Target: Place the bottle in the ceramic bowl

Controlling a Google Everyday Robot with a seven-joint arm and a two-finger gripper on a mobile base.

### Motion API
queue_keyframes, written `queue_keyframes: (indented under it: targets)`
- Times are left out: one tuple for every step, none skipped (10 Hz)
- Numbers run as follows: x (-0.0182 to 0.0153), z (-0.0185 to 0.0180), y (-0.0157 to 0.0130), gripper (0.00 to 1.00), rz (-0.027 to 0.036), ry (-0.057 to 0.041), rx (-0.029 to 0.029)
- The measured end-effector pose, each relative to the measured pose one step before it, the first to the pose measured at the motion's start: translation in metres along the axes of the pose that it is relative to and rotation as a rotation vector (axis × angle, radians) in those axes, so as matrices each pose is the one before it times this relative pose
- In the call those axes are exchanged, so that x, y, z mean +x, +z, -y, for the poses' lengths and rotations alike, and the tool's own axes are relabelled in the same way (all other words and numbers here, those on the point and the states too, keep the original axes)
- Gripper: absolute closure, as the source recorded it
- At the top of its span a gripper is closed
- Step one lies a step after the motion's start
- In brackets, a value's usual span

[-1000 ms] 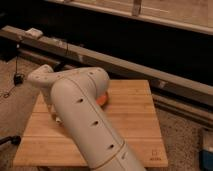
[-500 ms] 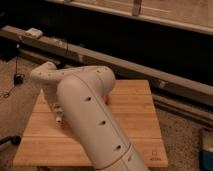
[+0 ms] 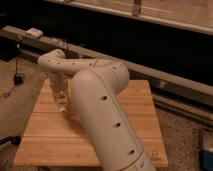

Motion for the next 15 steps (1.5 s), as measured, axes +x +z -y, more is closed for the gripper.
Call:
queue_keyframes:
  targets:
    - [-0.00646, 0.01749, -0.00522, 1.0, 0.00783, 0.02223, 0.00605]
    - [-0.00519, 0.01481, -0.0014, 1.0, 0.00396, 0.02224, 0.01007]
    - [-0.00341, 0.01489, 0.00092, 1.0, 0.00002, 0.02077, 0.01384]
    - [-0.00099, 0.01142, 0.00105, 1.0, -0.00147, 0.02196, 0.01025]
    - [-0.00039, 0.01266, 0.00217, 1.0, -0.00201, 0.0298, 0.01167]
    - [0.00159, 0.00811, 0.00158, 1.0, -0.00307, 0.01605, 0.006]
    - [0.00179, 0.02016, 0.00117, 1.0, -0.00053, 0.03297, 0.01152]
    - [0.00105, 0.01411, 0.00116, 1.0, -0.00034, 0.02414, 0.0109]
    - [-0.00096, 0.01838, 0.00074, 0.98, 0.00297, 0.03549, 0.01425]
    - [-0.00067, 0.00669, 0.0001, 0.93, 0.00186, 0.01764, 0.0061]
    - [0.00083, 0.00701, 0.00104, 0.83, -0.00155, 0.0186, 0.00367]
    - [-0.00026, 0.01582, 0.00047, 0.72, 0.0027, 0.02519, 0.00751]
    - [0.00064, 0.00813, 0.00041, 0.61, -0.00085, 0.01297, 0.00298]
    - [0.00072, -0.00055, -0.00136, 0.52, 0.00432, 0.00289, -0.00874]
    - [0.0016, 0.0012, -0.00138, 0.4, 0.00206, 0.00125, -0.00856]
